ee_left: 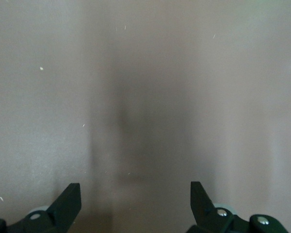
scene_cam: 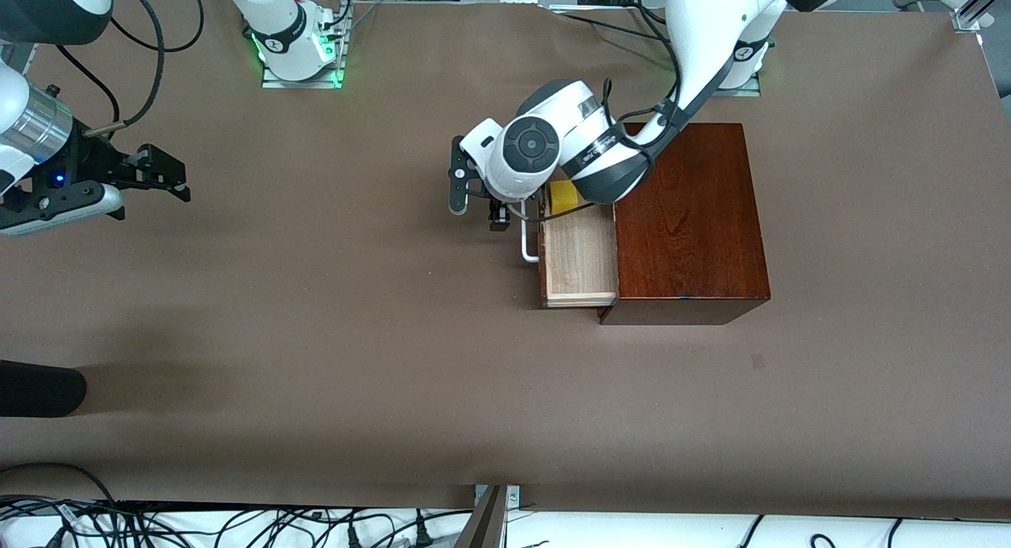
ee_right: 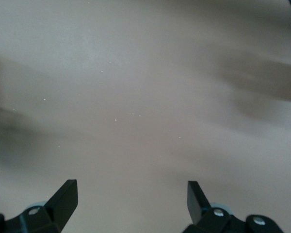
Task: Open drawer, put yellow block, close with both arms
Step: 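Push the drawer shut into the box with the left gripper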
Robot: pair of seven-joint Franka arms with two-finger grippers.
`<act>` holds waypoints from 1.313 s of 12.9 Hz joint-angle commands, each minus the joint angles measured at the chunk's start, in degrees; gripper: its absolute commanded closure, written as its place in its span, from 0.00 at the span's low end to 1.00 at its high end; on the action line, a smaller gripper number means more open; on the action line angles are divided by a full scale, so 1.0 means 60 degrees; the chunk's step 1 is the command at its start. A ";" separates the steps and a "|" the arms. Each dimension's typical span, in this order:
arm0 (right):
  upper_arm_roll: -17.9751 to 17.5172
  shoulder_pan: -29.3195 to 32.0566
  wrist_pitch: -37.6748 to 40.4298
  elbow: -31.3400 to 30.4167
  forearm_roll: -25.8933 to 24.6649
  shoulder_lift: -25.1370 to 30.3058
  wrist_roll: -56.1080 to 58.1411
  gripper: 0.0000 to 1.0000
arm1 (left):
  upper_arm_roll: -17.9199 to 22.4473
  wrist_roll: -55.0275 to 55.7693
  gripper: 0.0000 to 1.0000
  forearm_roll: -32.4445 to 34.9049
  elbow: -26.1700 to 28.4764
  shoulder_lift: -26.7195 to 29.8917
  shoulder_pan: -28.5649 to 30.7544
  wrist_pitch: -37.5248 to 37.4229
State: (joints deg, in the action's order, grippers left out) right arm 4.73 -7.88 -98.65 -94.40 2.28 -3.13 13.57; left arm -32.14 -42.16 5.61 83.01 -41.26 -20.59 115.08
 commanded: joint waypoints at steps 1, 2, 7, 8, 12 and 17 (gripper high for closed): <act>0.0467 -0.0485 0.0166 0.0058 -0.0176 0.0229 -0.0123 0.00 | 0.0082 -0.0107 0.00 0.0779 -0.0024 -0.0052 -0.0186 -0.0166; 0.0688 -0.0634 0.0166 0.0132 -0.0190 0.0229 -0.0079 0.00 | 0.0140 -0.0150 0.00 0.0808 0.0065 -0.0052 -0.0143 -0.0195; 0.0632 -0.0679 0.0341 0.0220 -0.0176 0.0229 -0.0180 0.00 | 0.0405 -0.0209 0.00 0.1658 0.0007 0.0065 0.0047 -0.1936; 0.0632 -0.0679 0.0545 0.0264 -0.0176 0.0244 -0.0137 0.00 | 0.0405 -0.0209 0.00 0.1658 0.0007 0.0065 0.0106 -0.2098; 0.0676 -0.0679 0.1060 0.0469 -0.0118 0.0200 -0.0049 0.00 | 0.0405 -0.0224 0.00 0.1673 -0.0051 0.0226 0.0414 -0.3415; 0.0676 -0.0664 0.1176 0.0440 -0.0073 0.0185 -0.0121 0.00 | 0.0390 -0.0224 0.00 0.2024 -0.0095 0.0371 0.0839 -0.4062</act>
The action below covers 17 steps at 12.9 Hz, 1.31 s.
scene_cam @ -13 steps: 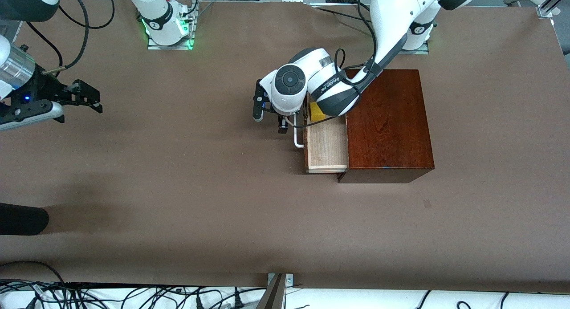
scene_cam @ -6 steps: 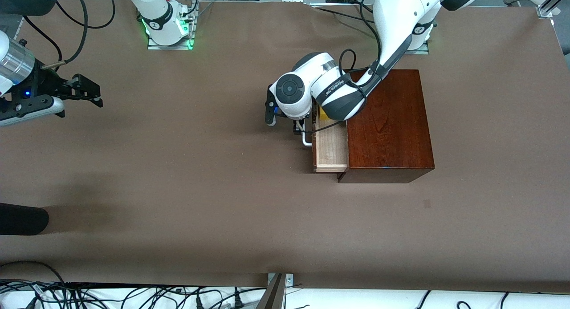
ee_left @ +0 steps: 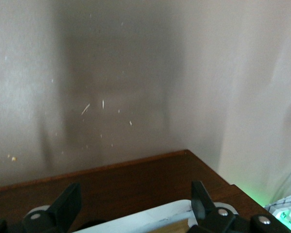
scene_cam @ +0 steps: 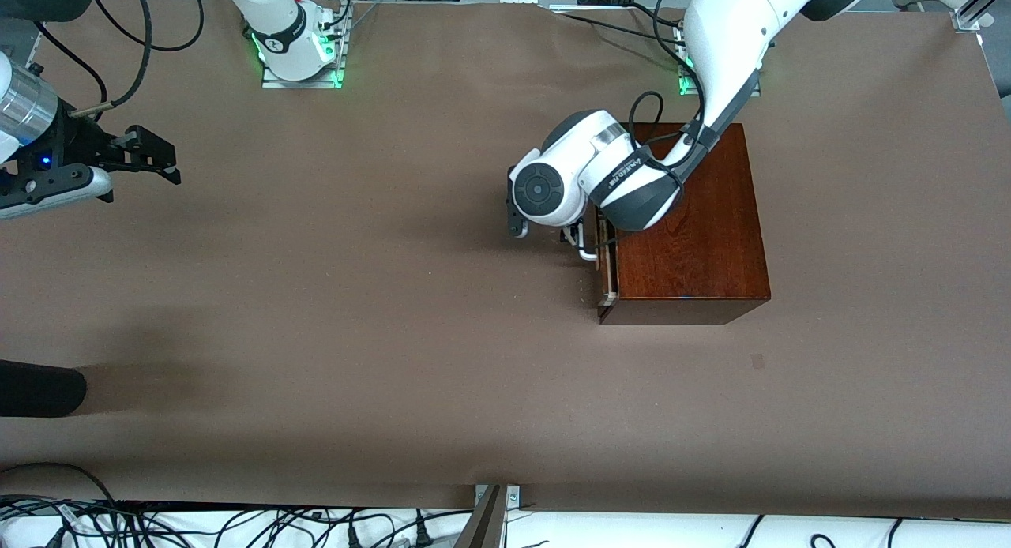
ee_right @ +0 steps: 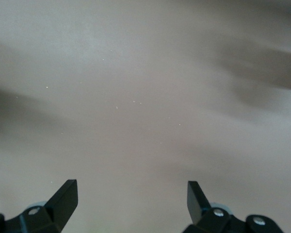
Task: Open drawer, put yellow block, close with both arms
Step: 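Push the drawer shut into the box with the left gripper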
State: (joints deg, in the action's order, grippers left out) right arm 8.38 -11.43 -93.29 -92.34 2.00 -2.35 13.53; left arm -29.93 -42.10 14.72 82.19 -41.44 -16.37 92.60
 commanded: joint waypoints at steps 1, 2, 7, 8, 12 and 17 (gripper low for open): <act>0.0068 -0.0073 0.0705 0.0112 -0.0025 0.0026 -0.0160 0.00 | 0.0037 -0.0235 0.00 0.0506 0.0042 0.0445 0.0135 -0.0316; 0.0068 -0.0073 0.0796 0.0112 -0.0083 0.0012 -0.0103 0.00 | 0.0037 -0.0235 0.00 0.0506 0.0056 0.0475 0.0178 -0.0374; 0.0053 -0.0073 0.0519 0.0112 -0.0055 0.0026 -0.0161 0.00 | -0.0051 -0.0119 0.00 0.0258 -0.0017 0.0956 0.0252 -0.0463; 0.0053 -0.0087 0.0504 0.0112 -0.0040 0.0026 -0.0161 0.00 | -0.0065 -0.0060 0.00 0.0127 -0.0017 0.1336 0.0223 -0.0448; 0.0038 -0.0087 0.0519 0.0112 -0.0040 0.0026 -0.0161 0.00 | -0.0022 0.0044 0.00 -0.0342 -0.0002 0.3284 0.0836 -0.0492; 0.0038 -0.0087 0.0533 0.0112 -0.0011 0.0026 -0.0161 0.00 | -0.0051 -0.0191 0.00 -0.0754 -0.0703 0.4079 0.2944 -0.0653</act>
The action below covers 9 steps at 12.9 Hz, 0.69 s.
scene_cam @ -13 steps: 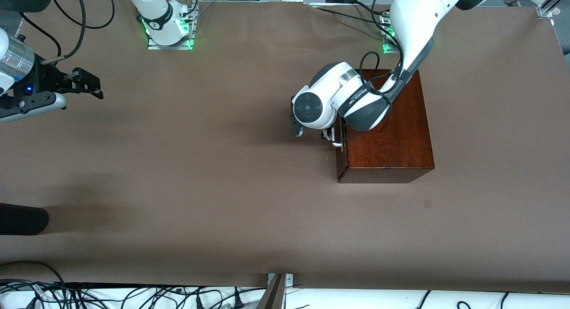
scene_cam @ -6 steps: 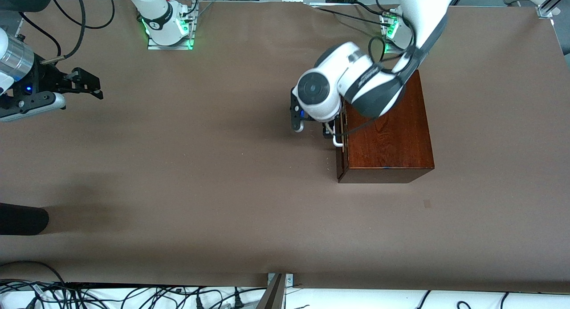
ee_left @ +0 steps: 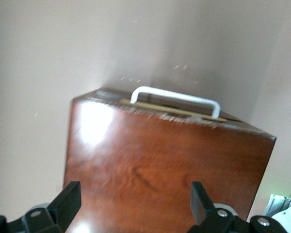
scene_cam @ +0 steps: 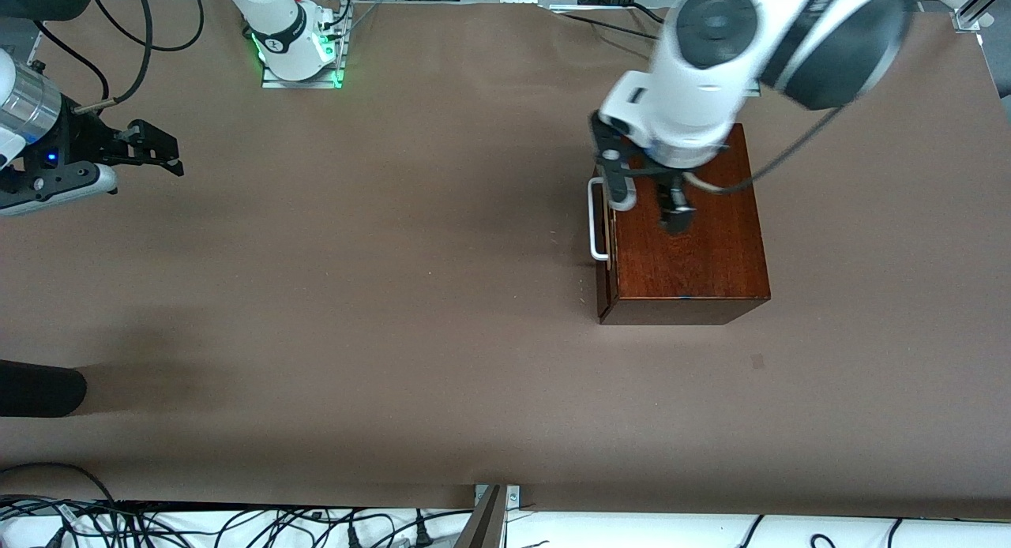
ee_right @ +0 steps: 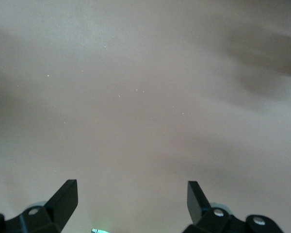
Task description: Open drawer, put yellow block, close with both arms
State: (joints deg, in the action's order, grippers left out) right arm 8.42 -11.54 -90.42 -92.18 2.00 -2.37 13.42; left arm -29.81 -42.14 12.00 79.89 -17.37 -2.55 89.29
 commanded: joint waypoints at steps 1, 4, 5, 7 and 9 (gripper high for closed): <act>0.0032 -0.0069 0.0055 0.0086 -0.0011 0.0029 -0.0142 0.00 | -0.0042 -0.0184 0.00 -0.0301 -0.0597 0.0068 0.0891 -0.0276; 0.0032 -0.0069 0.0084 0.0086 -0.0011 0.0029 -0.0142 0.00 | 0.0700 -0.0198 0.00 -0.0505 -0.0601 0.0418 0.1259 -0.0410; 0.0032 -0.0069 0.0069 0.0086 -0.0011 0.0029 -0.0142 0.00 | 0.1430 -0.0053 0.00 -0.0738 -0.0295 0.0840 0.1187 -0.0395; 0.0032 -0.0069 0.0084 0.0086 -0.0011 0.0029 -0.0142 0.00 | 0.2967 0.0908 0.00 -0.1571 0.0757 0.1864 0.0865 0.0595; 0.0032 -0.0069 0.0084 0.0086 -0.0011 0.0029 -0.0142 0.00 | 0.4142 0.2882 0.00 -0.2480 0.1768 0.2686 0.0353 0.0966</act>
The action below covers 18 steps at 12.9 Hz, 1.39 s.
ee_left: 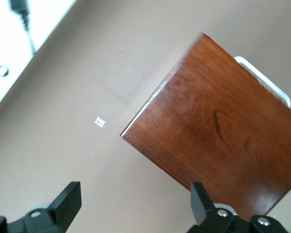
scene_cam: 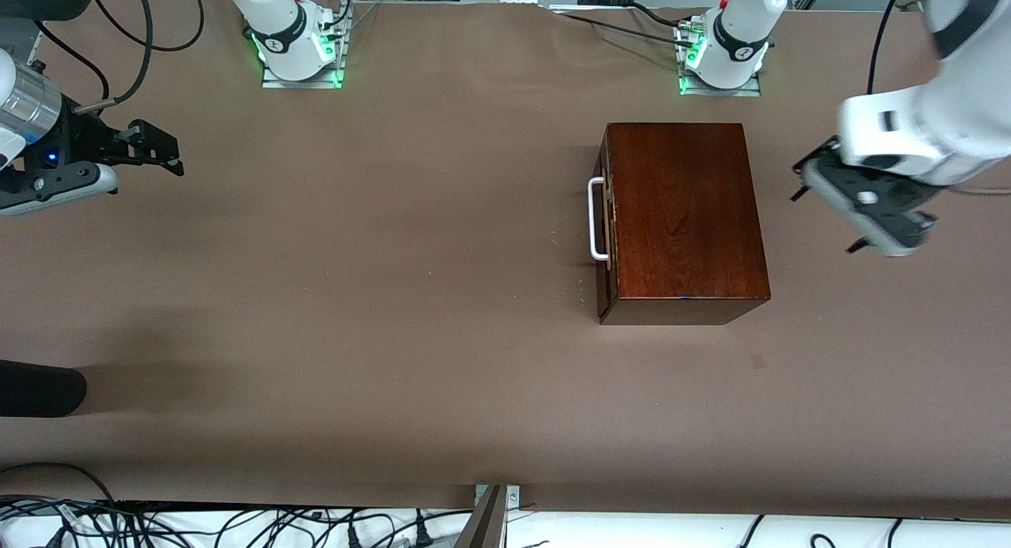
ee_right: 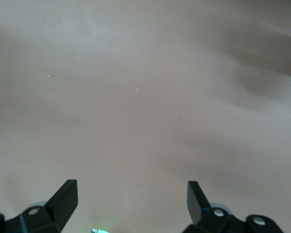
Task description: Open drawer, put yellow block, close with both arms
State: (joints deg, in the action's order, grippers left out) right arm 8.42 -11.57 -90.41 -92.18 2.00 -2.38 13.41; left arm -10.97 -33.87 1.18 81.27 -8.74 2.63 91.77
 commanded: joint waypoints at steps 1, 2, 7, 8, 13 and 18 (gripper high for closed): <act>0.0032 -0.0064 0.0083 0.0085 -0.0011 0.0030 -0.0141 0.00 | 0.1254 0.2485 0.00 -0.0694 0.1863 0.1498 -0.0671 0.0714; 0.0032 -0.0064 0.0083 0.0085 -0.0011 0.0030 -0.0141 0.00 | 0.1517 0.3539 0.00 -0.0694 0.2170 0.1732 -0.0803 0.0803; 0.0046 -0.0064 0.0069 0.0085 0.0003 0.0030 -0.0141 0.00 | 0.1828 0.5908 0.00 -0.0592 0.2789 0.2321 -0.0879 0.0848; 0.0046 -0.0064 0.0069 0.0085 0.0003 0.0030 -0.0141 0.00 | 0.1828 0.5908 0.00 -0.0592 0.2818 0.2248 -0.0704 0.0819; 0.0046 -0.0064 0.0054 0.0085 -0.0011 0.0030 -0.0141 0.00 | 0.1769 0.5894 0.00 -0.0214 0.2687 0.1896 -0.0570 0.0483; 0.0046 -0.0064 0.0054 0.0085 -0.0011 0.0030 -0.0141 0.00 | 0.1740 0.5894 0.00 -0.0050 0.2686 0.1895 -0.0644 0.0335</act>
State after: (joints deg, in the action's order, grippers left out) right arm 8.44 -11.57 -90.41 -92.17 2.00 -2.38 13.40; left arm -0.35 0.97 -0.51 97.69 2.51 -0.97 94.64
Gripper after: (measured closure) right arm 0.000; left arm 0.000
